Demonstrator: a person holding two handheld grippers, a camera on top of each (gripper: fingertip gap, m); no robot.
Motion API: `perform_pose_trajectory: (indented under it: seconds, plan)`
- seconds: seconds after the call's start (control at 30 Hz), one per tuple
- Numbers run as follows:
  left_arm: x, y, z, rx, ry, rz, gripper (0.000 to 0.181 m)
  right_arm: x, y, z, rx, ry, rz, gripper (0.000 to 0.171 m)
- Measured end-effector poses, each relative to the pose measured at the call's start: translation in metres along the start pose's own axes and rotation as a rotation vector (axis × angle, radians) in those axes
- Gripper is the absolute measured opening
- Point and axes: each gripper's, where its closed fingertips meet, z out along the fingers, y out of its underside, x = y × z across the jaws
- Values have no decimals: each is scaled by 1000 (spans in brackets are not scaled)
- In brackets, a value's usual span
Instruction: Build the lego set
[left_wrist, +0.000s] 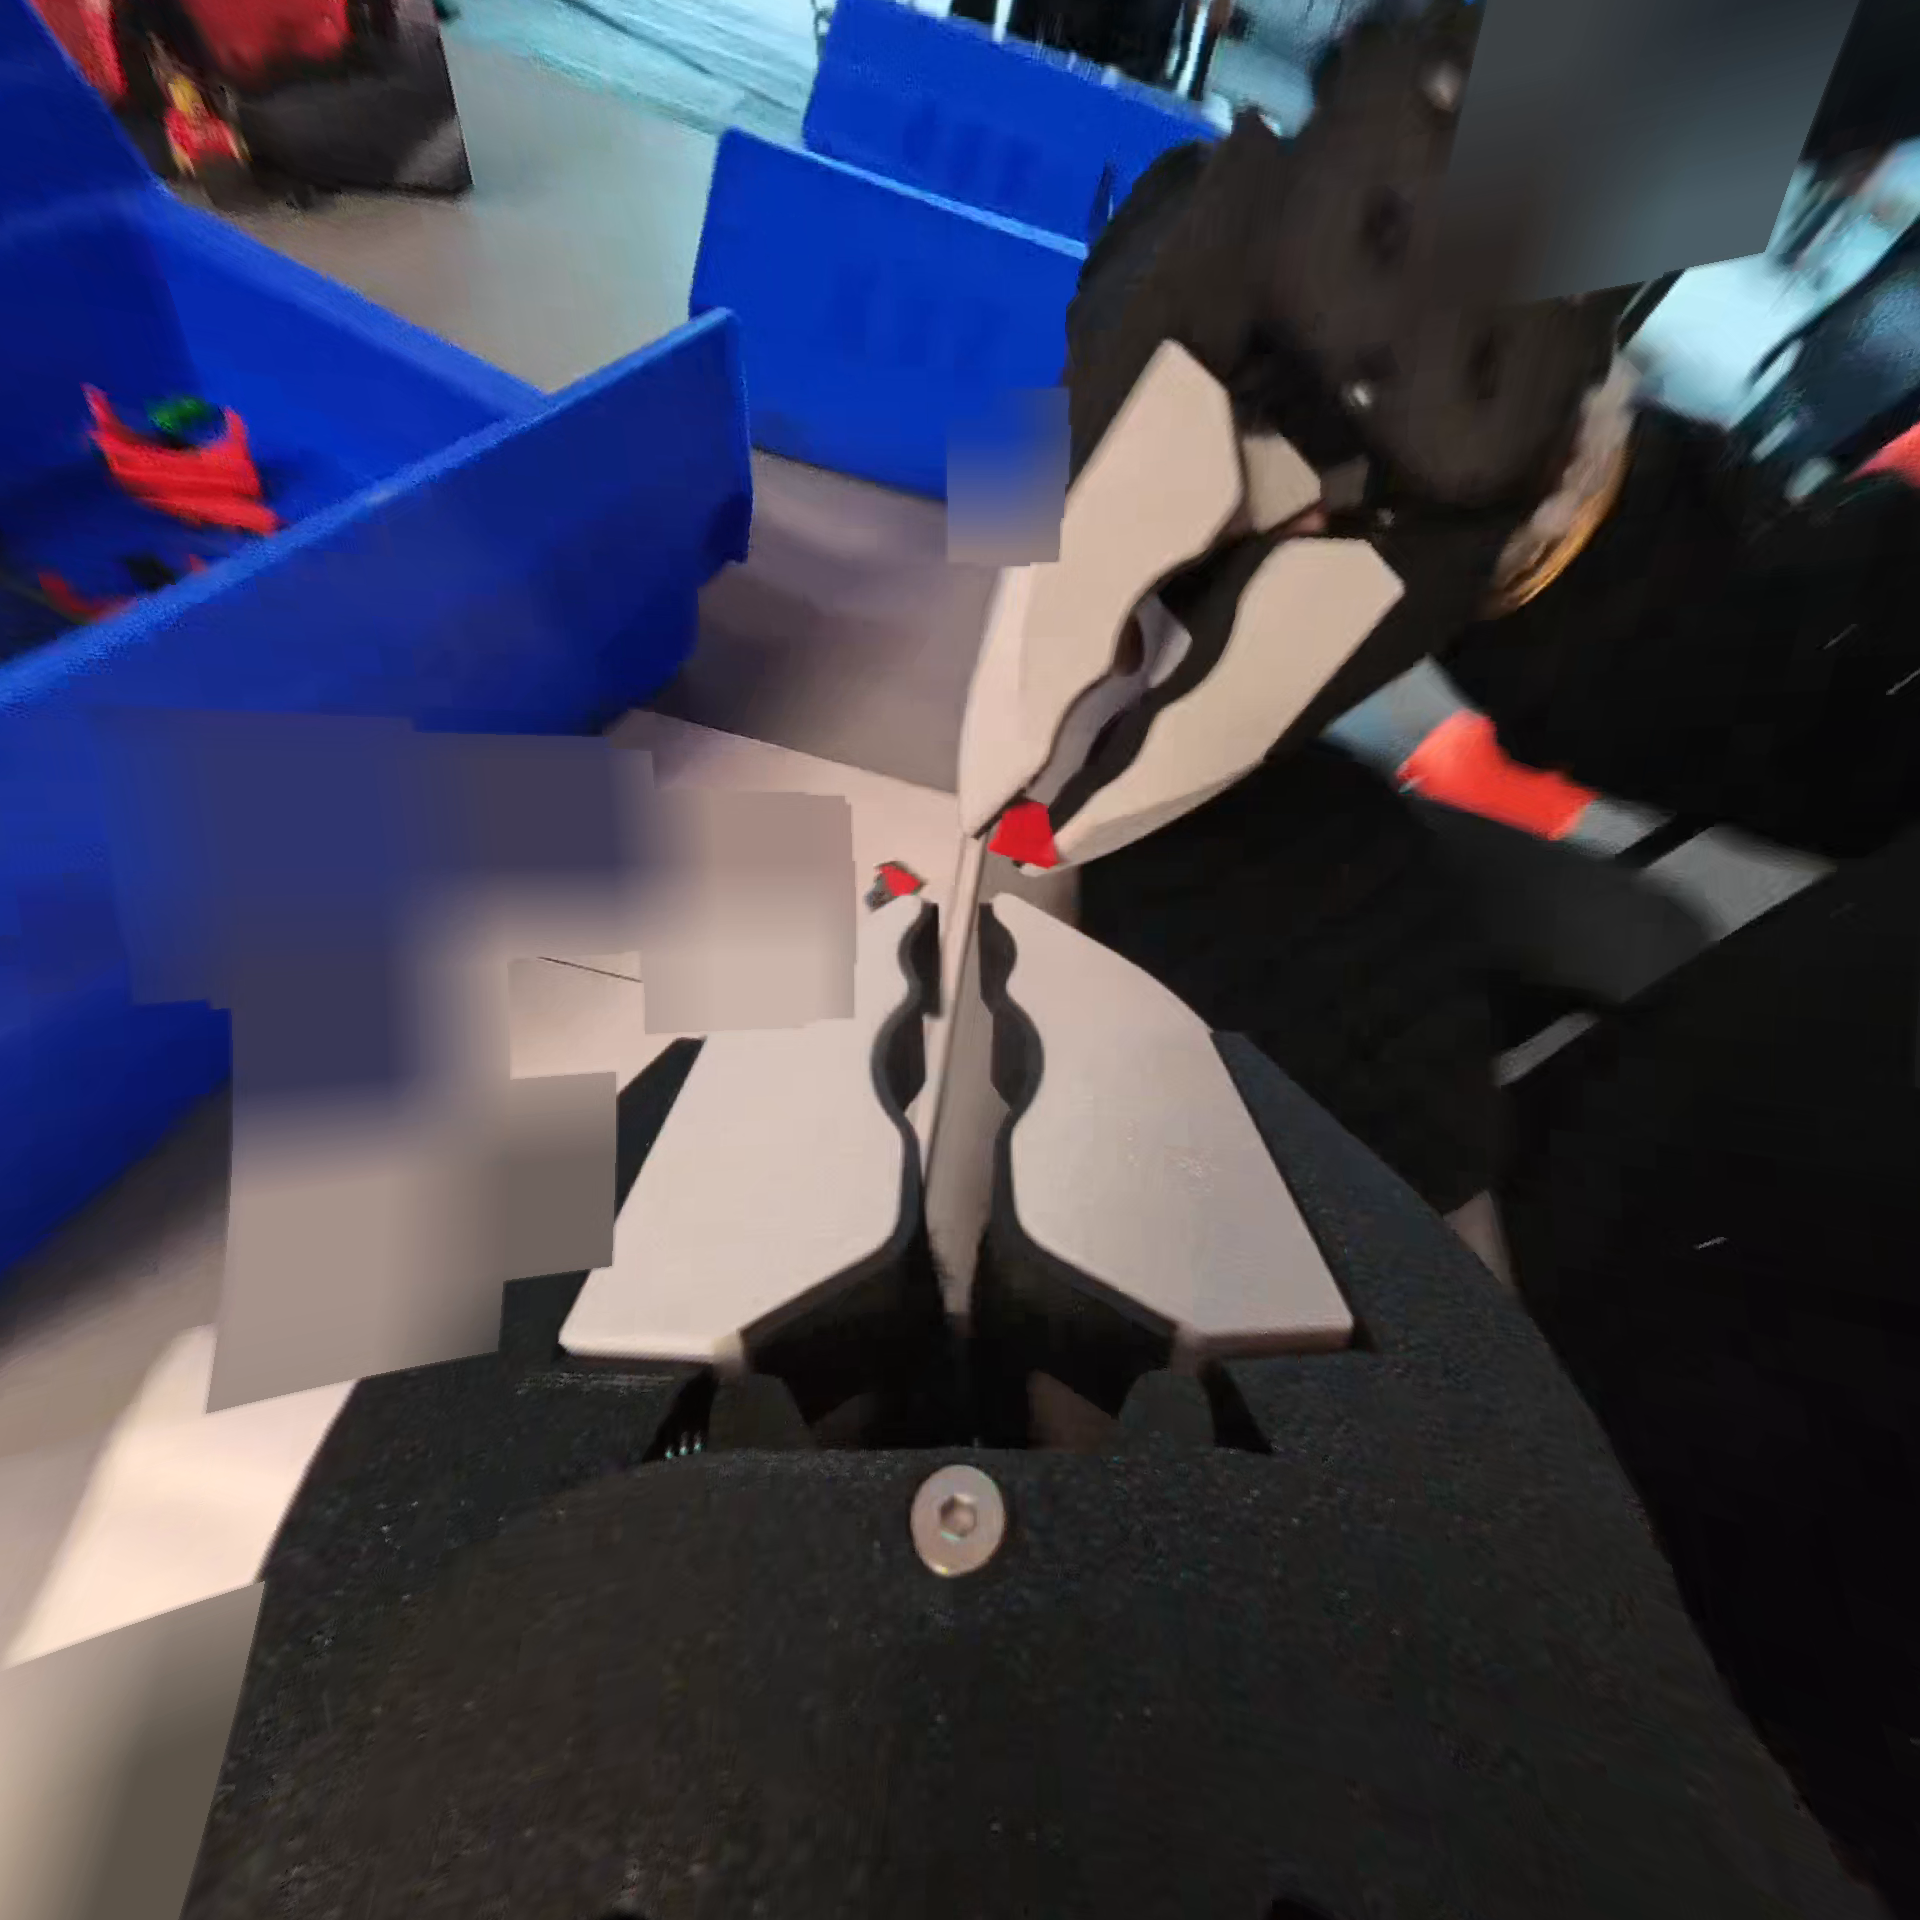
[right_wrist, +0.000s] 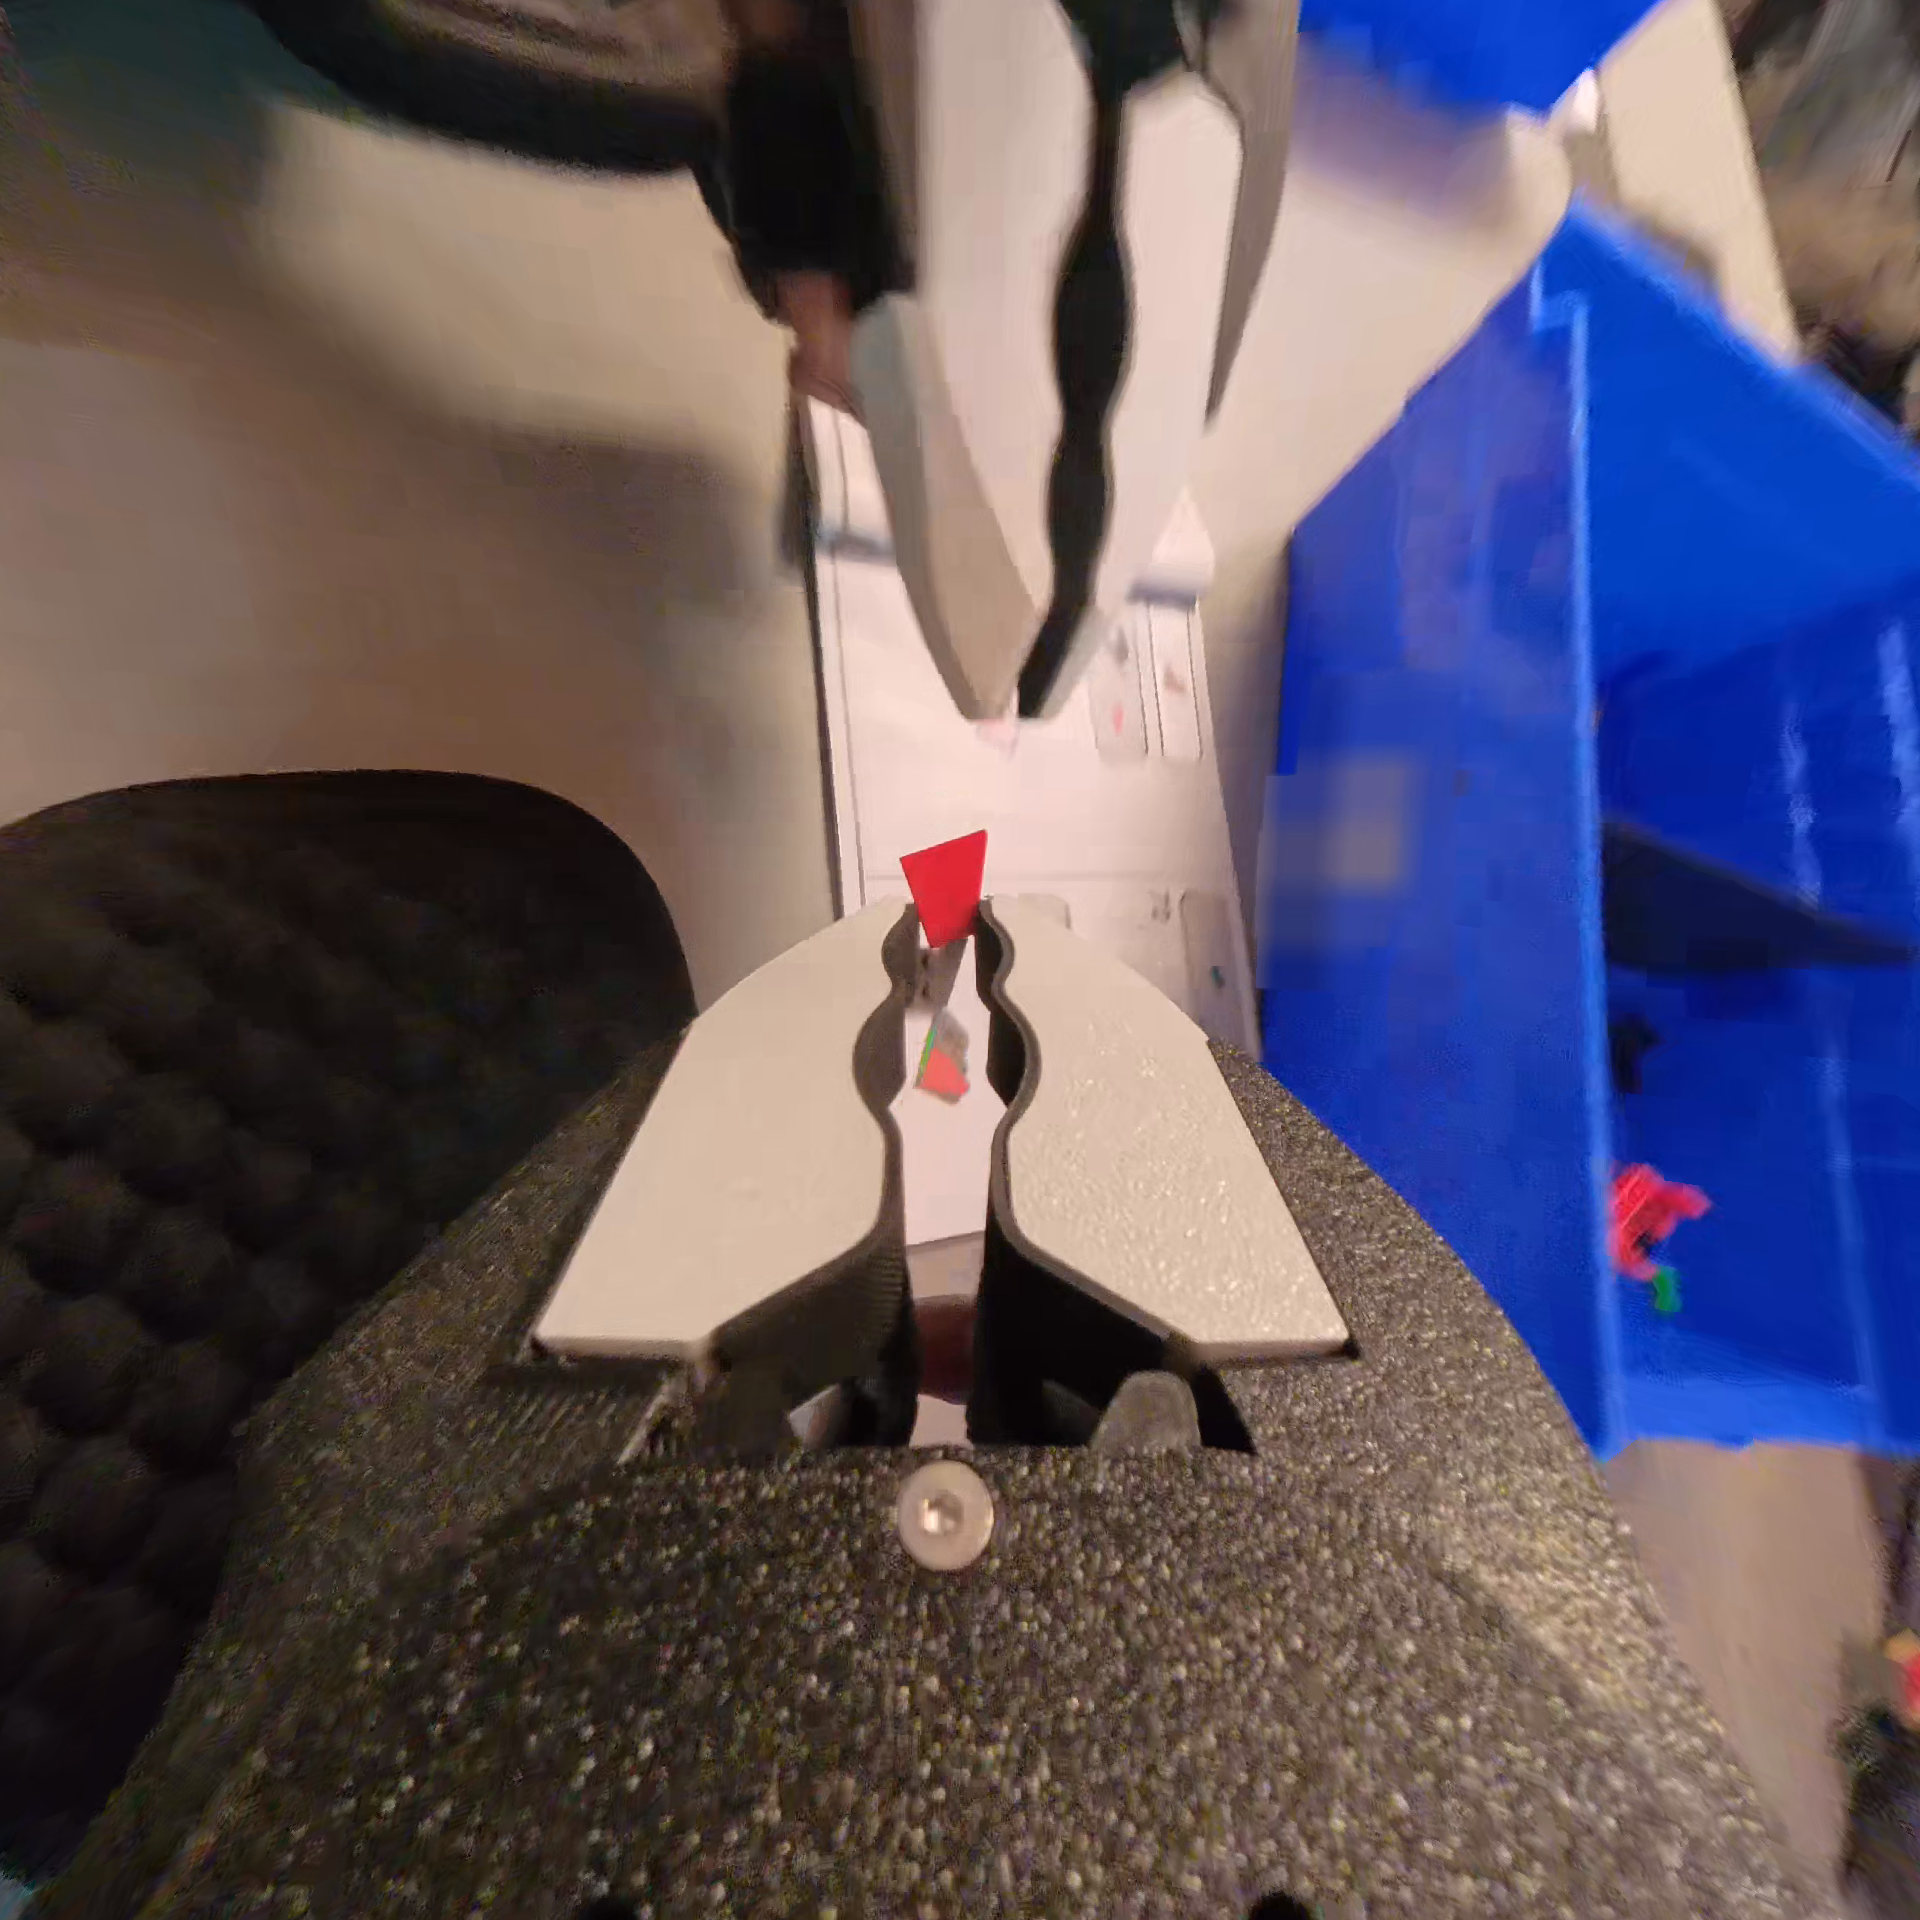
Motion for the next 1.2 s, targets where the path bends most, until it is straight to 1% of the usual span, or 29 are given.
perform_pose_trajectory:
  seconds: [0.07, 0.13, 0.2, 0.27, 0.43, 0.53, 0.83, 0.97, 1.03, 1.1, 1.2]
  plan:
    - [4, 5, 4, -29, -51, 200, 15, -2, 10, 10, -33, -6, 89, 11]
    - [6, 9, 9, -69, -94, 363, 21, -2, 13, 15, -28, 0, 123, 11]
    - [1, 17, 15, -143, -128, 418, 21, -5, 11, 18, -17, -16, 119, 11]
    - [-2, 20, 19, -174, -118, 421, 21, -7, 10, 20, -20, -23, 115, 11]
    - [3, 17, 24, -147, -78, 452, 23, -9, 10, 22, -19, -35, 130, 11]
    - [-2, 21, 26, -189, -102, 477, 19, -9, 12, 23, -23, -30, 143, 11]
    - [-1, 26, 30, -215, -75, 490, 15, -10, 14, 26, -22, -39, 160, 10]
    - [-1, 25, 29, -189, -47, 479, 14, -10, 12, 24, 14, -56, 179, 11]
    - [-5, 29, 25, -211, -46, 494, 14, -12, 23, 23, -23, -102, 206, 29]
    - [-10, 33, 22, -235, -50, 508, 14, -14, 39, 25, -86, -150, 227, 30]
    - [-8, 36, 24, -252, -19, 505, 14, -12, 46, 31, -86, -182, 207, 31]
